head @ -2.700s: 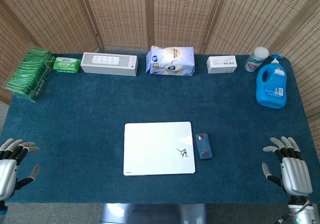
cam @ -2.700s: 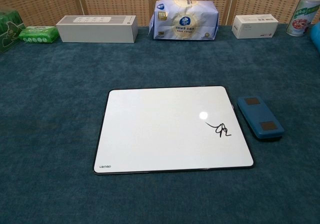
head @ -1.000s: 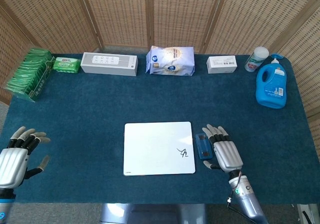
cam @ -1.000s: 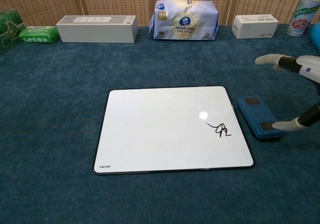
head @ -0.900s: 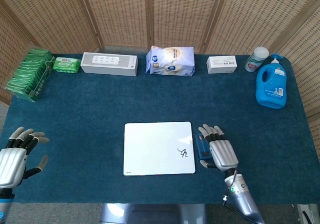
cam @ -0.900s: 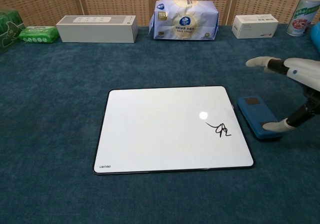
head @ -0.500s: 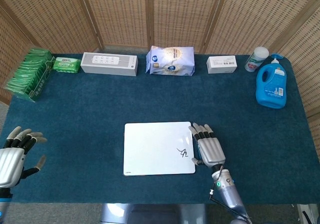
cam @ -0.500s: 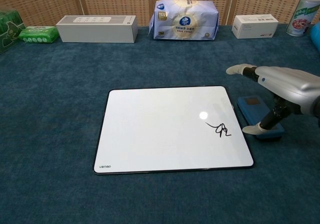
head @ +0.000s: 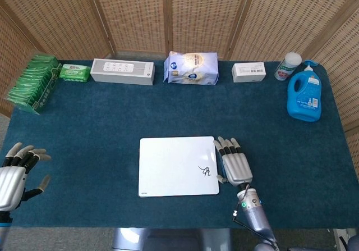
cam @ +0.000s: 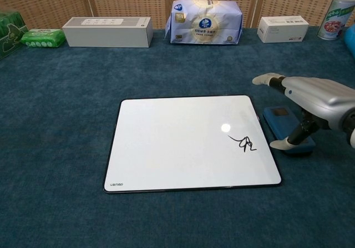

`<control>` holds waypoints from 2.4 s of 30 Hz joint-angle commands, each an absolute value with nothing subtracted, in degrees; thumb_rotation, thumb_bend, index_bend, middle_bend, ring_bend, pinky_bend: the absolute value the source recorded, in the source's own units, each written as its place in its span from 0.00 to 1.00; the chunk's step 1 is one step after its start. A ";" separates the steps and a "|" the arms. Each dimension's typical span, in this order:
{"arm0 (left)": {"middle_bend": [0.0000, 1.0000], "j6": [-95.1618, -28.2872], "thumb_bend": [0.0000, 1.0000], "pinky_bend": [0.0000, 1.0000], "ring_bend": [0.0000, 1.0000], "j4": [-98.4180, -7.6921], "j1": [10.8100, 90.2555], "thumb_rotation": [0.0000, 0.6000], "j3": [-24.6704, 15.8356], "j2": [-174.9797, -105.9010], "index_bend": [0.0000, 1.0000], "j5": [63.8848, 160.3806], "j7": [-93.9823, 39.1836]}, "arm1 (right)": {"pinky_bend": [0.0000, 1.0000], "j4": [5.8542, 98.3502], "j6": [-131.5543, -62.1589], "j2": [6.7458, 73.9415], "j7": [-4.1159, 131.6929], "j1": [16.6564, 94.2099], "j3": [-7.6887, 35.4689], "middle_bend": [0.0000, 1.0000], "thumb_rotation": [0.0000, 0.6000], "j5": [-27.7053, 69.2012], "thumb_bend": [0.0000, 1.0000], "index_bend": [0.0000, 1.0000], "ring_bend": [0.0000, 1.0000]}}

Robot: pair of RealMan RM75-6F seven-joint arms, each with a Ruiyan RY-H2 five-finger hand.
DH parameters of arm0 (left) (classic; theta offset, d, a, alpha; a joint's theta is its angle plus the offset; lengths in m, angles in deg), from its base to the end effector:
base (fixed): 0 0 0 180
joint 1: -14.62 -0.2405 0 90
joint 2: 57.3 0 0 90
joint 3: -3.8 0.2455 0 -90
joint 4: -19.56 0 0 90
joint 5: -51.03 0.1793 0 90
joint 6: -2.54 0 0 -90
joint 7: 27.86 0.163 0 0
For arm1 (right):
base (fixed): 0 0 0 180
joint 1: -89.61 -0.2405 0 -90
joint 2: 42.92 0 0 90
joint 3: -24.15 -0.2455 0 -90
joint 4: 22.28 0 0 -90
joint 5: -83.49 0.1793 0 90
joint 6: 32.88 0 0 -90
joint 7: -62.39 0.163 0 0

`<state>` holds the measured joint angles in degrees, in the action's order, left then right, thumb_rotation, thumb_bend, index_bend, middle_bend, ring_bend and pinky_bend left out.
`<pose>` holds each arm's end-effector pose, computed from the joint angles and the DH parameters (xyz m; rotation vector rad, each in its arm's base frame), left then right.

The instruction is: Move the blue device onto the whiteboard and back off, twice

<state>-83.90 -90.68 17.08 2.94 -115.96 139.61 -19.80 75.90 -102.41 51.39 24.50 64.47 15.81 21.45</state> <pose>-0.2415 0.1758 0.1852 -1.3940 -0.9765 -0.9542 -0.1684 -0.2656 -0.0021 1.6665 -1.0645 0.8265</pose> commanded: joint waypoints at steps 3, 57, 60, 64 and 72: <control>0.29 -84.02 0.42 0.08 0.18 -90.62 17.06 1.00 3.01 -115.91 0.34 139.79 -19.95 | 0.00 74.93 -102.43 51.93 23.70 63.91 15.99 0.00 1.00 21.82 0.16 0.00 0.00; 0.29 -84.29 0.42 0.06 0.18 -89.65 17.32 1.00 3.02 -116.15 0.34 139.81 -21.05 | 0.00 79.93 -100.74 41.11 22.45 62.77 15.82 0.00 1.00 32.77 0.22 0.23 0.00; 0.29 -84.33 0.42 0.06 0.18 -89.36 17.34 1.00 2.96 -116.20 0.34 139.74 -21.35 | 0.00 80.00 -100.87 41.32 21.98 62.09 15.35 0.00 1.00 34.09 0.23 0.28 0.00; 0.29 -84.33 0.42 0.06 0.18 -89.01 17.37 1.00 2.89 -116.23 0.34 139.61 -21.70 | 0.00 79.87 -101.15 41.71 20.85 61.12 15.04 0.00 1.00 36.33 0.23 0.29 0.00; 0.29 -84.09 0.42 0.06 0.18 -88.48 17.50 1.00 2.86 -116.47 0.34 139.38 -22.22 | 0.00 79.81 -101.68 42.14 19.60 59.96 15.60 0.00 1.00 38.60 0.23 0.27 0.00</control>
